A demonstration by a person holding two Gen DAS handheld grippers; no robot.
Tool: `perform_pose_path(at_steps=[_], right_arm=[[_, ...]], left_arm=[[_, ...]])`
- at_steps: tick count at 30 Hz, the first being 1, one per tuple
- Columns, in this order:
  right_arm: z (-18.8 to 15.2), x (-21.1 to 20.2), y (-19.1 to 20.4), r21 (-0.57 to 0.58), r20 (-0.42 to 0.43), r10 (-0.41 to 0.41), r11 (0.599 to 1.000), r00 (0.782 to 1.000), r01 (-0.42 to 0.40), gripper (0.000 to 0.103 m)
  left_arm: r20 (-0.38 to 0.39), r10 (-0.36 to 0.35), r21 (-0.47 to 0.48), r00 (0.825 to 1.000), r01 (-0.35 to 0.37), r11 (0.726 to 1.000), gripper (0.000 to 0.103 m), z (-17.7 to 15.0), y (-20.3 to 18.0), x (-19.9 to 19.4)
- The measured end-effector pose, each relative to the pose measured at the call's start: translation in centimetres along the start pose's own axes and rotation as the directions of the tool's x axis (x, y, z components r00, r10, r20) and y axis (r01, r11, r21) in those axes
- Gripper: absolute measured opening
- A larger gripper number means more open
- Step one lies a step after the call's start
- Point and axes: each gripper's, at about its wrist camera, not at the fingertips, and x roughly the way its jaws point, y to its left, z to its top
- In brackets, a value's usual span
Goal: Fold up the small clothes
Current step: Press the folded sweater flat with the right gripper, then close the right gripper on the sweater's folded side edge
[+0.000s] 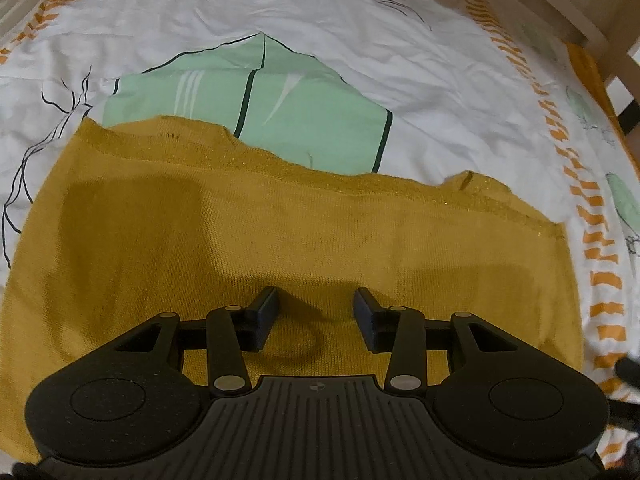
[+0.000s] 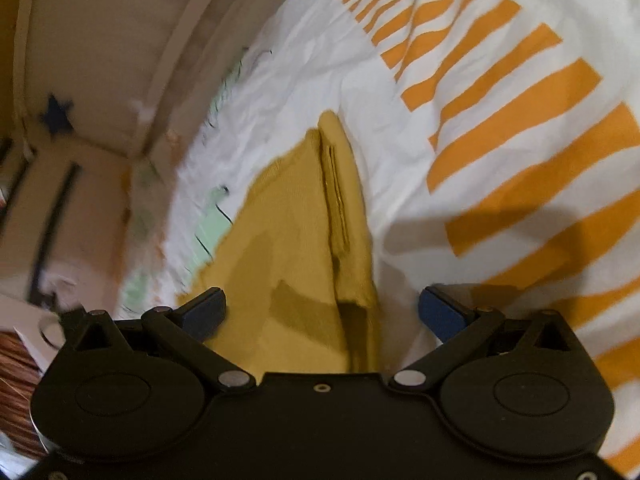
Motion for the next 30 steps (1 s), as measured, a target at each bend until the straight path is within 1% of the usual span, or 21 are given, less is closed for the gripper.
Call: perform_pose_path(at_steps=[2, 5, 8, 11, 15, 18, 19, 21, 27, 30], right_arm=[[0.4, 0.5, -0.1, 0.016, -0.003, 0.042, 0.999, 0.999, -0.042, 0.103], [0.7, 1.3, 0.2, 0.005, -0.015, 0.074, 0.997, 0.997, -0.074, 0.103], [0.5, 1.9, 0.8, -0.033, -0.026, 0.063, 0.997, 0.998, -0.064, 0.103], [0.3, 2.1, 1.2, -0.066, -0.034, 0.056, 0.996, 0.998, -0.058, 0.103], [0.2, 2.1, 1.3, -0.071, -0.029, 0.054, 0.996, 0.998, -0.056, 0.103], [0.2, 2.1, 1.0, -0.067, -0.026, 0.061, 0.996, 0.998, -0.062, 0.103], [0.2, 2.1, 1.0, -0.066, -0.026, 0.065, 0.996, 0.998, -0.067, 0.103], [0.4, 2.2, 0.8, -0.06, -0.028, 0.079, 0.995, 0.996, -0.081, 0.103], [0.8, 2.7, 0.4, -0.055, -0.029, 0.131, 0.99, 0.991, -0.133, 0.103], [0.8, 2.9, 0.6, -0.072, -0.03, 0.133, 0.988, 0.991, -0.135, 0.103]], left_arm=[[0.002, 0.011, 0.006, 1.0, -0.011, 1.0, 0.041, 0.0, -0.2, 0.0], [0.011, 0.019, 0.005, 1.0, -0.02, 1.0, 0.04, -0.1, -0.4, -0.4], [0.014, 0.01, 0.013, 1.0, -0.01, 1.0, 0.04, -0.8, -0.5, -1.5], [0.019, 0.007, 0.039, 1.0, -0.007, 0.999, 0.04, -2.5, -0.6, -2.6], [-0.002, -0.009, 0.052, 1.0, 0.009, 0.999, 0.04, -5.3, -0.4, -3.3], [0.028, -0.002, 0.082, 1.0, -0.001, 0.997, 0.041, -6.8, -0.3, -4.1], [0.025, 0.0, 0.082, 1.0, -0.002, 0.997, 0.041, -7.0, -0.3, -4.2], [0.019, -0.008, 0.075, 1.0, 0.007, 0.997, 0.041, -7.4, -0.1, -4.1], [0.011, -0.01, 0.12, 1.0, 0.008, 0.993, 0.041, -7.2, -0.2, -3.8], [-0.002, -0.028, 0.12, 1.0, 0.028, 0.992, 0.041, -6.8, 0.1, -3.7]])
